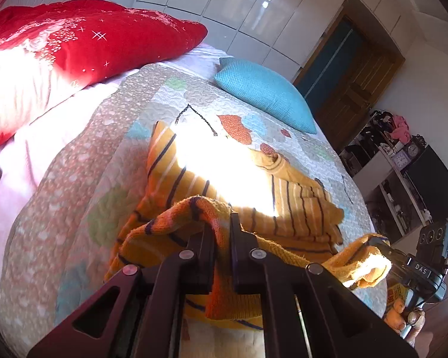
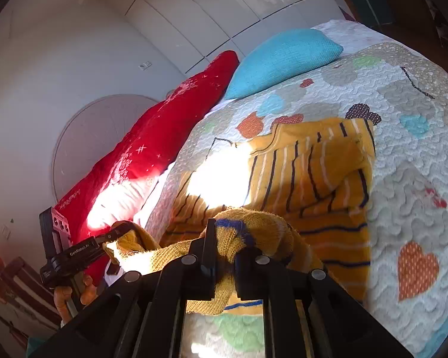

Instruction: Fold small clothes

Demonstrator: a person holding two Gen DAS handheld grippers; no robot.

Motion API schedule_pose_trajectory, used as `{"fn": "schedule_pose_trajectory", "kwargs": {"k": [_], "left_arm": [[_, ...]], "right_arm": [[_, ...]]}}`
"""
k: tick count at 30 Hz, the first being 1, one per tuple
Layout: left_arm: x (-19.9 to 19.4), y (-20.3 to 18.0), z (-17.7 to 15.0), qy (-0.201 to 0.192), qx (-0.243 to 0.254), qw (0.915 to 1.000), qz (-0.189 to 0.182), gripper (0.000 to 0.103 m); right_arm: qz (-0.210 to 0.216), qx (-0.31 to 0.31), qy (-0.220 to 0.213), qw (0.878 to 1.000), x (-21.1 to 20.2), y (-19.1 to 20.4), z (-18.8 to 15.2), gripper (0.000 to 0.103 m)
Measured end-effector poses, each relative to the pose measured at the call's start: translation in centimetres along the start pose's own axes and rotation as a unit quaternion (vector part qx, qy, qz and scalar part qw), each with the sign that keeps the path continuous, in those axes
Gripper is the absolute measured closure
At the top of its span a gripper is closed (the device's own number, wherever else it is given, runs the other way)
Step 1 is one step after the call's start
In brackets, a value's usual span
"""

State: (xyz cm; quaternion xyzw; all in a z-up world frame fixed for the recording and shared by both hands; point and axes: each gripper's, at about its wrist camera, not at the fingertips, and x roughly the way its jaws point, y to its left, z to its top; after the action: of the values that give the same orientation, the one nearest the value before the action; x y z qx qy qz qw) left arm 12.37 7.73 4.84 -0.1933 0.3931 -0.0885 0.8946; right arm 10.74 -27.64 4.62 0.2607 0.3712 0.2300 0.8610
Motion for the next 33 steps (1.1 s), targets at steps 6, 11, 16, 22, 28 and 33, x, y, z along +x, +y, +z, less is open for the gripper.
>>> {"fn": "schedule_pose_trajectory", "kwargs": {"k": [6, 11, 16, 22, 28, 33], "left_arm": [[8.3, 1.6, 4.0, 0.048, -0.028, 0.9982, 0.025, 0.095], [11.0, 3.7, 5.7, 0.062, -0.069, 0.9957, 0.002, 0.093], [12.7, 5.4, 7.2, 0.069, -0.129, 0.9891, -0.018, 0.072], [11.4, 7.3, 9.3, 0.023, -0.181, 0.9814, -0.060, 0.037], [10.8, 7.5, 9.5, 0.028, -0.145, 0.9889, -0.017, 0.037], [10.4, 6.1, 7.6, 0.050, -0.062, 0.9967, 0.016, 0.036]], "right_arm": [[-0.022, 0.048, 0.021, 0.998, 6.3, -4.0, 4.8, 0.092], [-0.003, 0.089, 0.029, 0.996, 9.4, -6.7, 6.8, 0.087], [-0.009, 0.150, 0.031, 0.988, 12.5, -9.4, 8.6, 0.077], [0.037, 0.231, -0.002, 0.972, 13.0, -12.3, 9.5, 0.055], [0.039, 0.314, -0.070, 0.946, 10.3, -16.3, 10.2, 0.039], [-0.047, 0.196, -0.039, 0.979, 7.3, -13.8, 10.6, 0.037]]}}
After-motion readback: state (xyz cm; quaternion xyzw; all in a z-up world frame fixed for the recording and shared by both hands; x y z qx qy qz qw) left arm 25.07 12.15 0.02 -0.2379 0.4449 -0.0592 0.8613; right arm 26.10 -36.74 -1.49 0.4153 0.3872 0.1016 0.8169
